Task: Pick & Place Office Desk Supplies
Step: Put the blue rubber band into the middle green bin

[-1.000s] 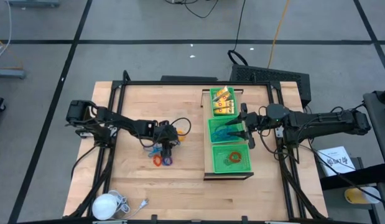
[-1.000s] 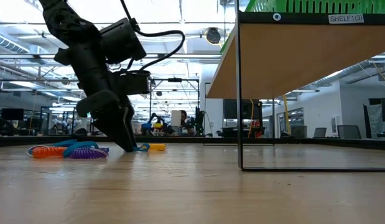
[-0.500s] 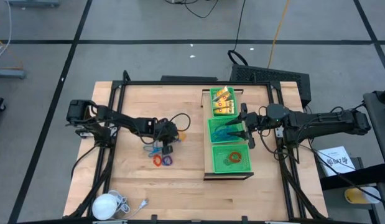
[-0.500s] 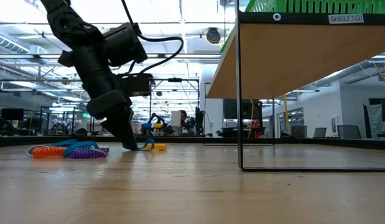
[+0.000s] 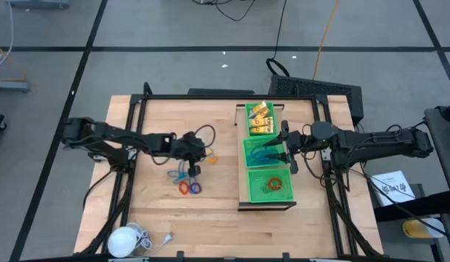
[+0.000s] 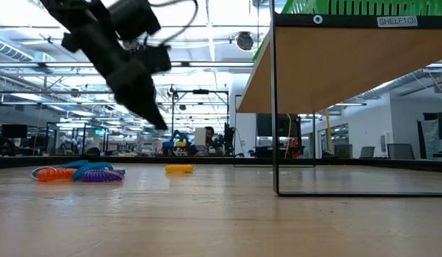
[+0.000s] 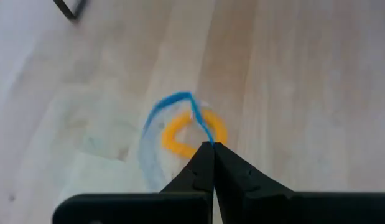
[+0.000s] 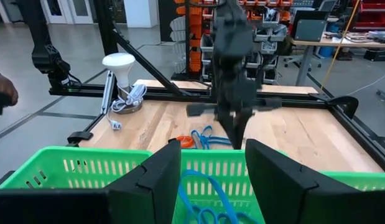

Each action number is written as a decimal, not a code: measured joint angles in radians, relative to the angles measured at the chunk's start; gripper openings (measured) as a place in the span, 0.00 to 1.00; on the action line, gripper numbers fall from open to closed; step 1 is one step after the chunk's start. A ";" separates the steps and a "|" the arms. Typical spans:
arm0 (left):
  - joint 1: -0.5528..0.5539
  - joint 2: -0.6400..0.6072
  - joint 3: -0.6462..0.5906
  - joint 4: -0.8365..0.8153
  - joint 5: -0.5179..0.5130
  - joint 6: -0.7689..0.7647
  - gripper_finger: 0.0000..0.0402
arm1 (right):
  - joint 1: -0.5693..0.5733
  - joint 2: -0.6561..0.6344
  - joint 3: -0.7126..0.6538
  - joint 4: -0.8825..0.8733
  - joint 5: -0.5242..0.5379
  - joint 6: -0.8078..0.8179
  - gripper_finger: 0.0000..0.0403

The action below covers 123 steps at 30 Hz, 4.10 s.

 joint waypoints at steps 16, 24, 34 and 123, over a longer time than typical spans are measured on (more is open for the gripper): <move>-0.003 -0.192 0.001 0.391 0.092 0.096 0.01 | 0.000 0.037 0.000 0.113 0.001 0.000 0.42; -0.016 -0.146 0.002 0.717 0.193 0.143 0.01 | 0.000 0.144 0.000 0.247 0.001 0.000 0.42; -0.025 -0.052 0.003 0.980 0.281 0.148 0.01 | 0.000 0.307 0.000 0.535 -0.002 -0.012 0.46; -0.012 -0.073 0.179 0.297 0.067 0.093 0.62 | -0.003 0.133 0.146 -0.145 -0.007 -0.030 0.01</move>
